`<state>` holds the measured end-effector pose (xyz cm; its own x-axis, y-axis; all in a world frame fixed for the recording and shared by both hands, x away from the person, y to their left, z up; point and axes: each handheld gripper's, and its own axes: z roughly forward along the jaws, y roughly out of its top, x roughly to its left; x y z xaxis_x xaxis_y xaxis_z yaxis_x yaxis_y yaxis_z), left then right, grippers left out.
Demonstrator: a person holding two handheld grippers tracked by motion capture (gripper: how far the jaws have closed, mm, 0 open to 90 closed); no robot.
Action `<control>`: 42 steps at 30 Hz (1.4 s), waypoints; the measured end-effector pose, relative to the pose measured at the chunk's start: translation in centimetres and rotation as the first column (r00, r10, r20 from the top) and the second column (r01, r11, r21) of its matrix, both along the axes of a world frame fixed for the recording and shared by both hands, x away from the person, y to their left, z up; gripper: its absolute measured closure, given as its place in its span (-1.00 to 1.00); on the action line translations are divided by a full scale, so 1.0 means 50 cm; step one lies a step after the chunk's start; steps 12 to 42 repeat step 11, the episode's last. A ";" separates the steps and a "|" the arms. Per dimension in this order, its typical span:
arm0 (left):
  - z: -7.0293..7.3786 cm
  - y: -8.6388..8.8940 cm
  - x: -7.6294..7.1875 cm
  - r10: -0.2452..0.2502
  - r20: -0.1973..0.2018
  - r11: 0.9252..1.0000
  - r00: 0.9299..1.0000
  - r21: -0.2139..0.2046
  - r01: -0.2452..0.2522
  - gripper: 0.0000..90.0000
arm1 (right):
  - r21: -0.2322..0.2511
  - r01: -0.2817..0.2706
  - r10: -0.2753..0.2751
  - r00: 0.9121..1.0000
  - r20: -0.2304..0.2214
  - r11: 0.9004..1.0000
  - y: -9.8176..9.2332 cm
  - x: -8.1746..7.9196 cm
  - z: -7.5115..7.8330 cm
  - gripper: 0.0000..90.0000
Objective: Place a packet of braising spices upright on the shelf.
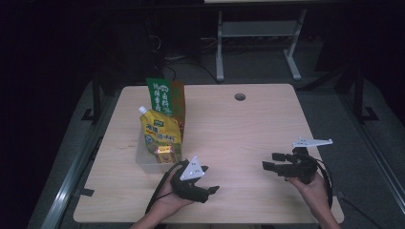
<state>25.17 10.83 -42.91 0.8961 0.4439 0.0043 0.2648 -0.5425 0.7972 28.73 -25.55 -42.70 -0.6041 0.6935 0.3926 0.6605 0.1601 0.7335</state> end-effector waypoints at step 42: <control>-0.002 -0.001 -0.004 -0.007 -0.003 1.000 1.000 0.003 0.007 -0.43 | -0.005 -0.003 0.003 1.000 0.004 1.000 -0.005 -0.049 -0.015 -0.34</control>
